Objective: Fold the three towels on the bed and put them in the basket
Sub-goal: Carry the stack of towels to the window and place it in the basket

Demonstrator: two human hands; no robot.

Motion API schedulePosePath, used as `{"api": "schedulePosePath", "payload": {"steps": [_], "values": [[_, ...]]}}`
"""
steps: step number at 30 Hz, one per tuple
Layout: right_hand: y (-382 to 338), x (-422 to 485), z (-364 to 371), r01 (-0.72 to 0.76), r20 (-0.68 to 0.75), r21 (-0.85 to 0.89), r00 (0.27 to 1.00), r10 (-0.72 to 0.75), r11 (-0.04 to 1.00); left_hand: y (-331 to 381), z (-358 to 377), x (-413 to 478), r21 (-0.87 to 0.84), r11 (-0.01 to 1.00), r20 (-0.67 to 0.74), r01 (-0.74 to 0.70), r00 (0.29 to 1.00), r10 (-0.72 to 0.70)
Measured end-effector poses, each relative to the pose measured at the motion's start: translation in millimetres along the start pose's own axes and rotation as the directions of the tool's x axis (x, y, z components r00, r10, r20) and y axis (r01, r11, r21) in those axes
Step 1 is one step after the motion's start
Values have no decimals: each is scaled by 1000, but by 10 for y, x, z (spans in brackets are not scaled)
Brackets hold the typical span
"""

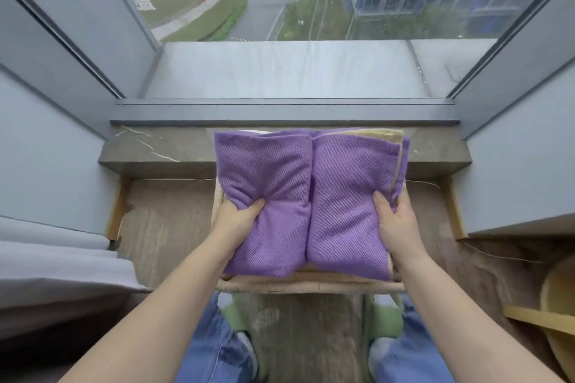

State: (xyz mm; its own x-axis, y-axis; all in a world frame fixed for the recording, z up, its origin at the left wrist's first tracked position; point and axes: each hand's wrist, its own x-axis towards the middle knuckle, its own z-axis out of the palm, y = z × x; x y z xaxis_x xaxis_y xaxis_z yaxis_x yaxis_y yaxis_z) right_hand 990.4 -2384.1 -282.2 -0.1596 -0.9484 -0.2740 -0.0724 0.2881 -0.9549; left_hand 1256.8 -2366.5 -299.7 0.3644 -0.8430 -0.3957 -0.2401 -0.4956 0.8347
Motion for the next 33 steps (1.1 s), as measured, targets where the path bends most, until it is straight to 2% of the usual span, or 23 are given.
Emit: {"api": "schedulePosePath", "payload": {"steps": [7,12,24,28,33], "values": [[87,-146,-36,32,29,-6,999,-32,999,-106,61,-170,-91,996,-17,18,1000,-20],[223,-71,-58,26,22,-49,999,-25,998,-220,163,-85,-59,994,39,91,995,-88],[988,503,87,-209,-42,-318,977,207,925,-714,605,560,115,944,110,309,941,-321],[1291,678,193,-278,-68,-346,960,272,896,-943,722,756,139,934,140,330,927,-349],[1653,831,287,-326,-33,-361,941,337,874,-1249,795,900,124,938,181,323,922,-342]]}}
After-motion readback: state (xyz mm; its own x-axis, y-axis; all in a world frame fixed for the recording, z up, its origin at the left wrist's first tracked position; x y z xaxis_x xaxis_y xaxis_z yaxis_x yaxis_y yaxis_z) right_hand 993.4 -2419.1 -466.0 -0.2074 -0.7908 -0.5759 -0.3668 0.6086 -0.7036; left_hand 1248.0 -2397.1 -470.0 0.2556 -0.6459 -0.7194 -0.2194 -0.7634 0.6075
